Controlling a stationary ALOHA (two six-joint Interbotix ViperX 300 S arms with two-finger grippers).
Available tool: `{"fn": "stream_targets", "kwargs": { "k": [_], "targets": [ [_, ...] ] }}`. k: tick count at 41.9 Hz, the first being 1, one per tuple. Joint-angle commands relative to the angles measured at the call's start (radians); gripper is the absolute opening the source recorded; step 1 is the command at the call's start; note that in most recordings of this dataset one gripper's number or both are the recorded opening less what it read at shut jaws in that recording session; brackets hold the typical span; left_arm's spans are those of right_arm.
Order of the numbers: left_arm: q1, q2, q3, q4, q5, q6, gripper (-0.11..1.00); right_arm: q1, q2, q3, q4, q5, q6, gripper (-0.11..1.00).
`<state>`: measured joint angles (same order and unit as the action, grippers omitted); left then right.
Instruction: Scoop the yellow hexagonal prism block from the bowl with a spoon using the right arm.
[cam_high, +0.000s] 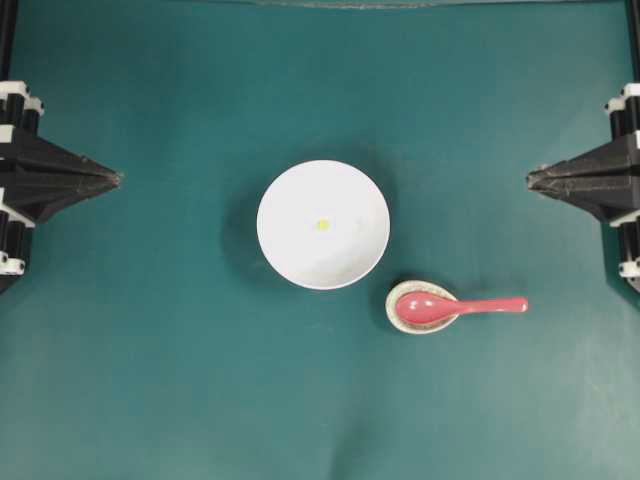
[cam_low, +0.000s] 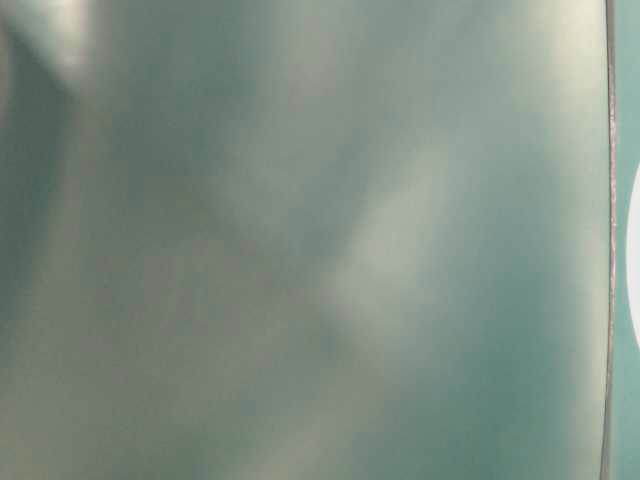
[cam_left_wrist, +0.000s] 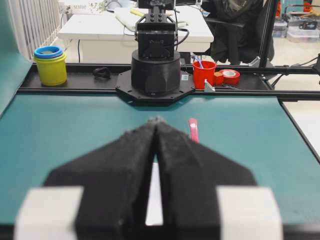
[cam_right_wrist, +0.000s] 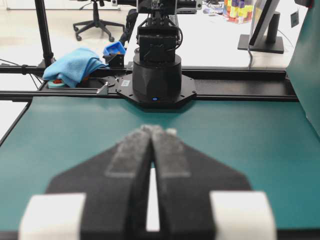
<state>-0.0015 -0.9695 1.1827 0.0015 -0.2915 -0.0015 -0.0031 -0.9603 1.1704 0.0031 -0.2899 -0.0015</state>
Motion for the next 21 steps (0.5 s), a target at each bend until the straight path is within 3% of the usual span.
{"fn": "stream_targets", "kwargs": {
  "k": [1,3,6,21],
  "targets": [
    [0.000,0.014,-0.015,0.006,0.009,-0.006,0.00,-0.002,0.008,-0.008,0.000,0.006,0.003,-0.01],
    [0.000,0.015,-0.015,0.005,0.008,-0.008,0.03,-0.002,0.015,-0.012,0.000,0.060,0.003,0.00],
    [-0.002,0.017,-0.015,0.005,0.005,-0.008,-0.01,-0.002,0.015,-0.012,0.000,0.084,0.005,0.00],
    [-0.002,0.017,-0.015,0.006,0.003,-0.008,-0.01,0.000,0.015,-0.012,0.000,0.087,0.005,0.00]
  ]
}}
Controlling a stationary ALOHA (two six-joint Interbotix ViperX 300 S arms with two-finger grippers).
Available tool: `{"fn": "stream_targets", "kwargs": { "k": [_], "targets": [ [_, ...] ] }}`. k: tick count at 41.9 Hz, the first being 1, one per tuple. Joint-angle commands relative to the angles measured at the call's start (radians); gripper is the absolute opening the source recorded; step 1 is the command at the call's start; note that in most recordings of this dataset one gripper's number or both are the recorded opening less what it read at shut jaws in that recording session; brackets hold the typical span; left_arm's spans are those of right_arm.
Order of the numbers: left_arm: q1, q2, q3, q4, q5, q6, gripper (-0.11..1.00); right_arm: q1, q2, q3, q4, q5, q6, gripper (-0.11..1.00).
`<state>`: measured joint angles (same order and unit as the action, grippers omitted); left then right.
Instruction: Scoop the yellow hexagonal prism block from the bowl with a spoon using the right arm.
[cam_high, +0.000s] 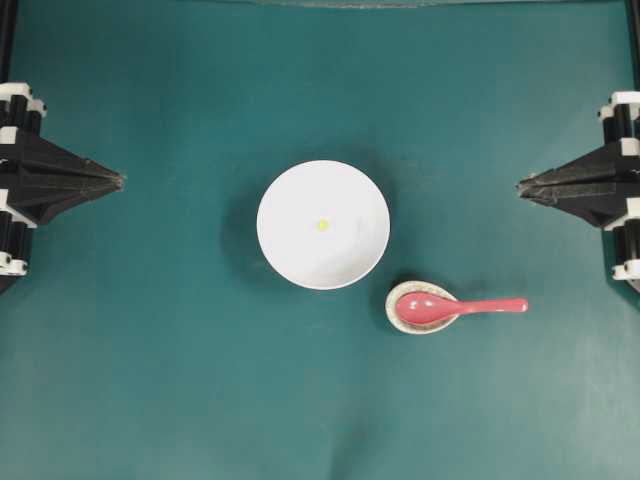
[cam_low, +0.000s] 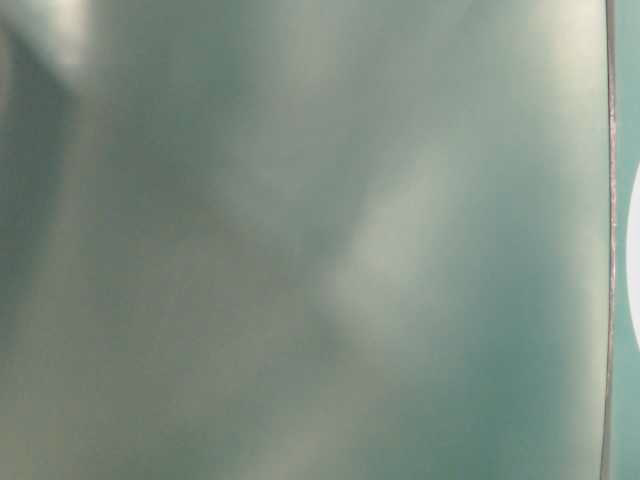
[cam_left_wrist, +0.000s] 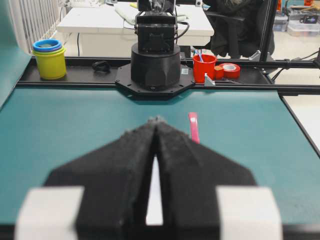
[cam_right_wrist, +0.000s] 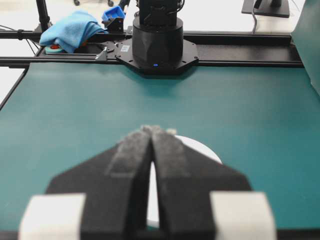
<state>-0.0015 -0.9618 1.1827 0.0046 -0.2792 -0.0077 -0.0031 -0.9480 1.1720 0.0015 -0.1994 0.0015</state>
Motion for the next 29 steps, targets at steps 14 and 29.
{"fn": "stream_targets", "kwargs": {
  "k": [14,29],
  "targets": [
    [-0.002,0.009,-0.015,0.003,-0.003,-0.002,-0.01,-0.002,0.008,-0.012,0.002,0.002,0.002,0.18],
    [-0.002,0.008,-0.015,0.002,0.015,-0.002,-0.01,-0.002,0.095,0.009,0.020,-0.026,0.003,0.47]
  ]
}}
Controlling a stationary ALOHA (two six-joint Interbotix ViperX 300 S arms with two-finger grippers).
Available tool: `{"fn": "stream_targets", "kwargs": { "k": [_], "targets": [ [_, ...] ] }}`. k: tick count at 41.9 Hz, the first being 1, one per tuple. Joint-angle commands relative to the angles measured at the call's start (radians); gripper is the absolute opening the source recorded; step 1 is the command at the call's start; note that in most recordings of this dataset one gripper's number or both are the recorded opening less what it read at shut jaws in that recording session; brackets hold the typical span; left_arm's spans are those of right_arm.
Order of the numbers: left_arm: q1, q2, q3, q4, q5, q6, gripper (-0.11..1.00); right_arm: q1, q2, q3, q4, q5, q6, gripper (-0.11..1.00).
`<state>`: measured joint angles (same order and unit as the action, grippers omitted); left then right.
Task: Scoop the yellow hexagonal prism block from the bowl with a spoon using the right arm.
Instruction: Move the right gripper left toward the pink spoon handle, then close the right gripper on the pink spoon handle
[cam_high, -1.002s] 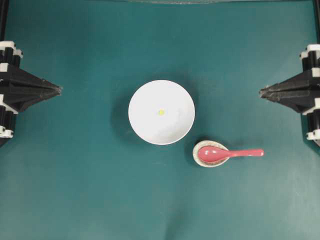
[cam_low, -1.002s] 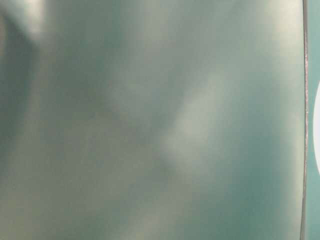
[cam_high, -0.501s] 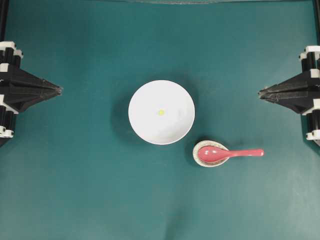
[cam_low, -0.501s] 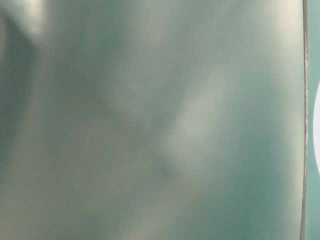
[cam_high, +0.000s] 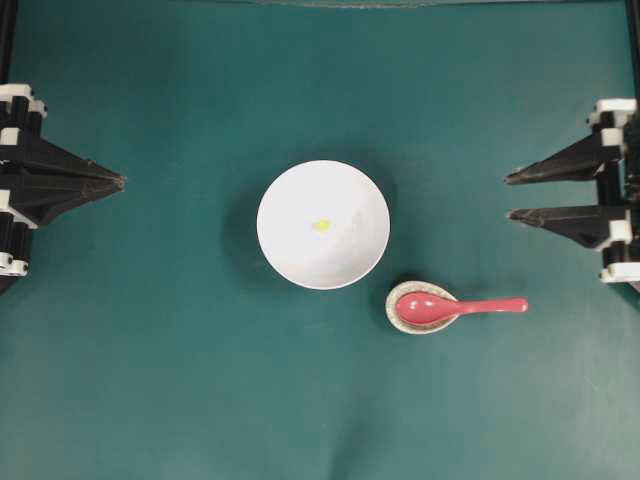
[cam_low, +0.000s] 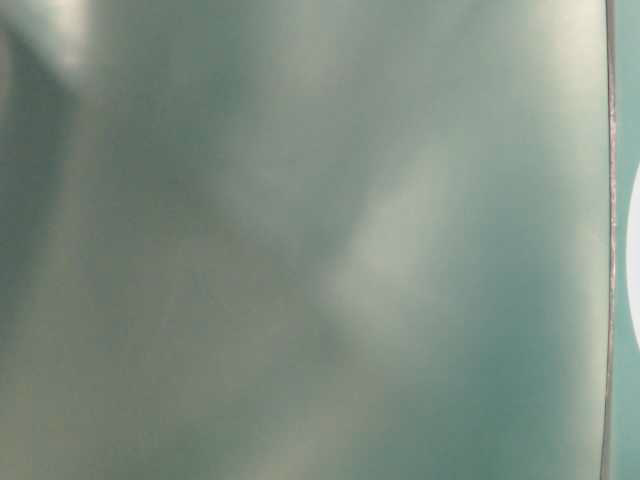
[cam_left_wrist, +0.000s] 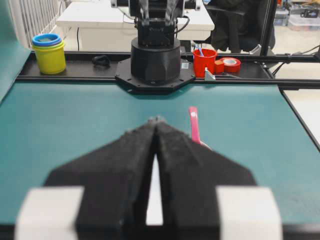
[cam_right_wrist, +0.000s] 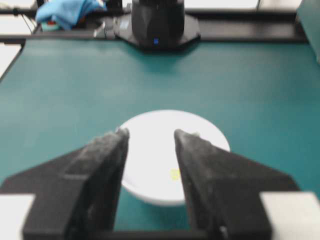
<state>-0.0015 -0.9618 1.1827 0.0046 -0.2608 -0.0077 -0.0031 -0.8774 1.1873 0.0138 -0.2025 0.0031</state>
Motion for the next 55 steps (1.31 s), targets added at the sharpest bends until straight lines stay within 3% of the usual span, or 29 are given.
{"fn": "stream_targets", "kwargs": {
  "k": [1,15,30,39,55],
  "targets": [
    [0.000,0.008,-0.015,0.003,-0.003,-0.002,-0.01,-0.002,0.038,-0.003,0.009,-0.034,0.002,0.47],
    [-0.002,0.006,-0.015,0.003,0.009,-0.002,-0.01,0.015,0.235,0.063,0.020,-0.253,0.031,0.47],
    [-0.002,0.009,-0.014,0.003,0.018,-0.002,-0.01,0.115,0.479,0.149,0.028,-0.580,0.114,0.47],
    [-0.002,0.009,-0.014,0.002,0.020,-0.002,-0.01,0.210,0.627,0.169,0.114,-0.735,0.126,0.47],
    [-0.002,0.009,-0.014,0.002,0.043,-0.002,-0.01,0.387,0.792,0.190,0.302,-0.887,0.124,0.47]
  ]
}}
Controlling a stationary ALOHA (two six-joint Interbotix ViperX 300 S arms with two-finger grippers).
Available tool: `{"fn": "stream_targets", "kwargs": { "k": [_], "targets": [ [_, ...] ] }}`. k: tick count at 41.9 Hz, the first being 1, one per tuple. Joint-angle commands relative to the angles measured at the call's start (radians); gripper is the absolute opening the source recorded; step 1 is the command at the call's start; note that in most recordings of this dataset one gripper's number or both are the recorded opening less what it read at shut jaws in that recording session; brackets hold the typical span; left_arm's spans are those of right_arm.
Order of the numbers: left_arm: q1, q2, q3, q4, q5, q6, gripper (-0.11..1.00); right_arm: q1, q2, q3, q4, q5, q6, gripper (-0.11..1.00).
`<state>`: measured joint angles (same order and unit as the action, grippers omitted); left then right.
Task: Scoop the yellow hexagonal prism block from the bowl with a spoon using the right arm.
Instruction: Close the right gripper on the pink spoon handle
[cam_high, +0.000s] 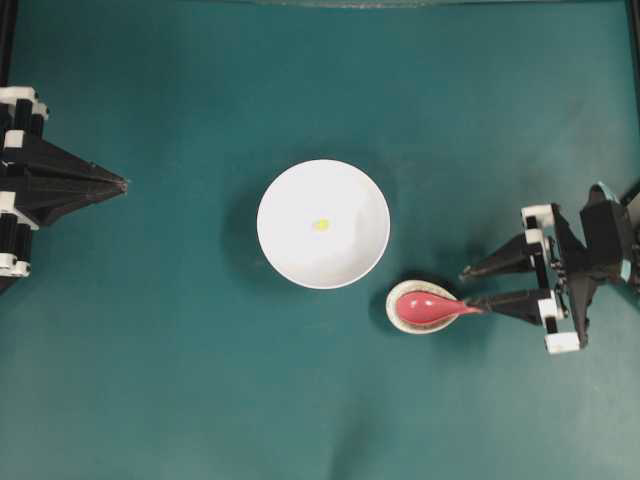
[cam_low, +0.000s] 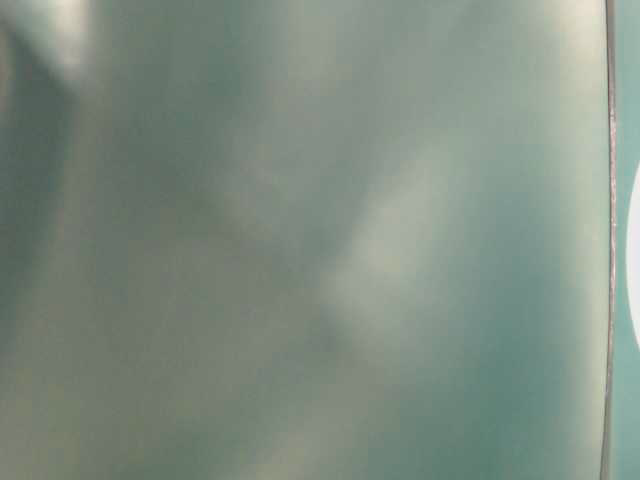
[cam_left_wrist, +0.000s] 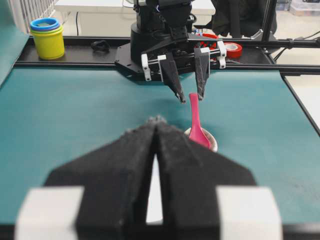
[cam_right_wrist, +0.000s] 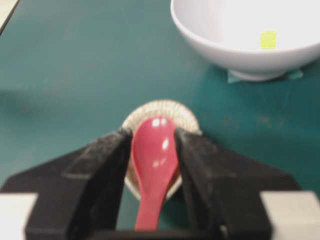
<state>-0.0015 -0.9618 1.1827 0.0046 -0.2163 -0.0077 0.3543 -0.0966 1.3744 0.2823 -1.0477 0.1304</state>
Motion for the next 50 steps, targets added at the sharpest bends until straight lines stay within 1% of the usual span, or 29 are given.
{"fn": "stream_targets", "kwargs": {
  "k": [1,6,14,20,30,36,50],
  "targets": [
    [0.000,0.009,-0.014,0.002,-0.002,-0.002,-0.01,0.037,0.017,0.005,0.043,-0.049,-0.003,0.47],
    [0.000,0.009,-0.014,0.002,-0.002,-0.002,-0.01,0.091,0.044,0.018,0.091,-0.100,-0.003,0.47],
    [-0.002,0.009,-0.014,0.003,0.012,-0.002,-0.01,0.150,0.095,0.029,0.140,-0.152,-0.009,0.47],
    [-0.002,0.009,-0.014,0.002,0.015,-0.002,-0.01,0.160,0.138,0.021,0.146,-0.176,-0.009,0.47],
    [-0.002,0.009,-0.014,0.003,0.021,-0.002,-0.01,0.163,0.202,0.002,0.147,-0.179,-0.009,0.47],
    [0.000,0.009,-0.014,0.002,0.023,-0.002,-0.01,0.166,0.216,-0.002,0.146,-0.179,-0.009,0.47],
    [-0.002,0.009,-0.014,0.002,0.025,-0.002,-0.01,0.166,0.225,0.008,0.161,-0.176,-0.012,0.47]
  ]
}}
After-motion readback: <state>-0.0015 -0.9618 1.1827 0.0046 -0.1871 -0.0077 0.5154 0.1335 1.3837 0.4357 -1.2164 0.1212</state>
